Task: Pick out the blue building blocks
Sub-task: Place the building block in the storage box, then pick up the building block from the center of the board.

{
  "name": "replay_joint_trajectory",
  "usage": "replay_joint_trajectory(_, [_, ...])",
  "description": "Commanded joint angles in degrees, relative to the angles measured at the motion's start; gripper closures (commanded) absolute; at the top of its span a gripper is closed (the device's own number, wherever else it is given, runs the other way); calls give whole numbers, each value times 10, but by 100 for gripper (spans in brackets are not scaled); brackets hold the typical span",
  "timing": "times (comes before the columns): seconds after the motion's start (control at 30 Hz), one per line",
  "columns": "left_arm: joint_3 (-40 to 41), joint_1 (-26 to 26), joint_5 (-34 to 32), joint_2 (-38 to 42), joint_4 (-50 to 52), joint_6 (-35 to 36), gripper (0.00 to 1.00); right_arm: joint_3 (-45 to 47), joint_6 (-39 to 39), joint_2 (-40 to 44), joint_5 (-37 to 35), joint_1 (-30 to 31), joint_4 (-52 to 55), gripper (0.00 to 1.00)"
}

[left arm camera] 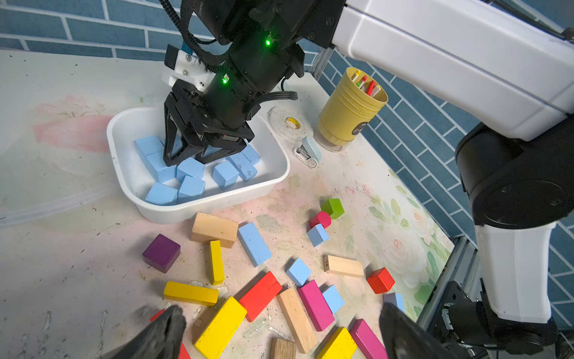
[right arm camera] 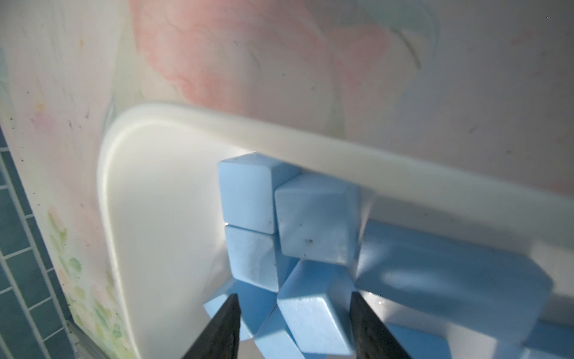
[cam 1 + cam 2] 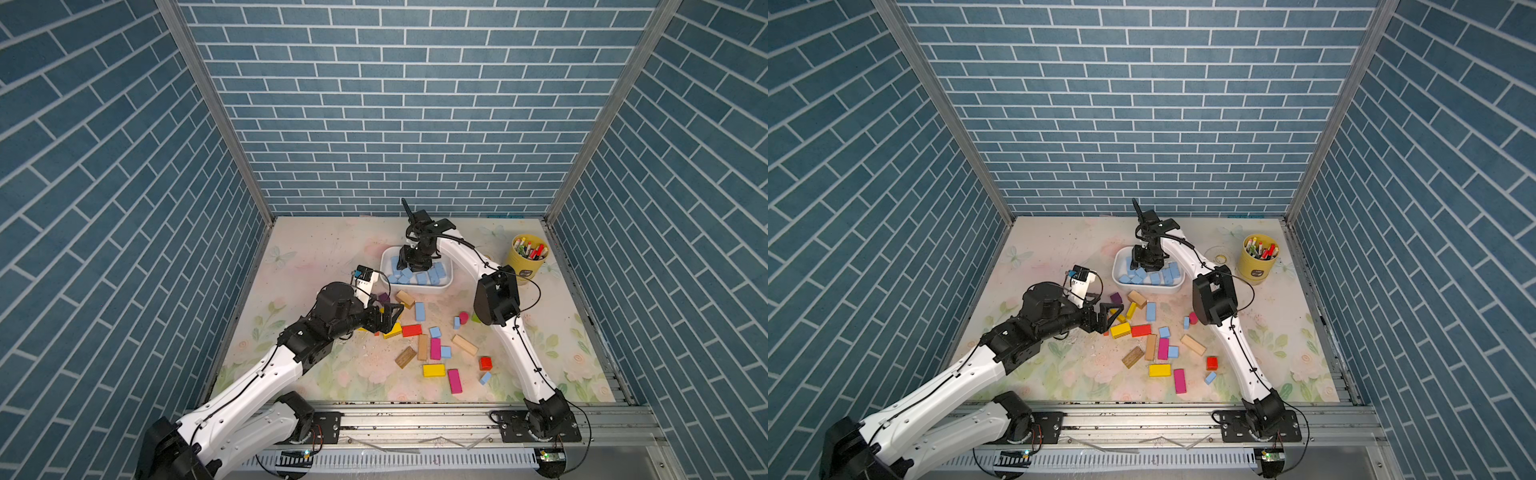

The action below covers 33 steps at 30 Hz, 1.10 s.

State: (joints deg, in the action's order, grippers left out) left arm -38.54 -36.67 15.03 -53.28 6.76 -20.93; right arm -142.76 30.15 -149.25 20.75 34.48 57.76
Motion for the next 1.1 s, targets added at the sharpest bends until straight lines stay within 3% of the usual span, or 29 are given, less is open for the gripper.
replay_joint_trajectory(0.0, [-13,-1,-4,-1,19,8,1,7,7,33,24,-2,-3,40])
replay_joint_trajectory(0.2, [-31,-1,-9,-6,27,1,1,69,-10,131,-7,-3,-12,30])
replay_joint_trajectory(0.43, [-38,-1,-5,-20,27,-15,1,245,-38,317,-50,-3,-63,19])
replay_joint_trajectory(0.87, [-67,-17,-21,-89,37,-33,1,629,-43,623,-143,-4,-151,15])
replay_joint_trajectory(1.07, [-101,-35,-43,-145,60,-38,1,750,-29,739,-193,-4,-157,13])
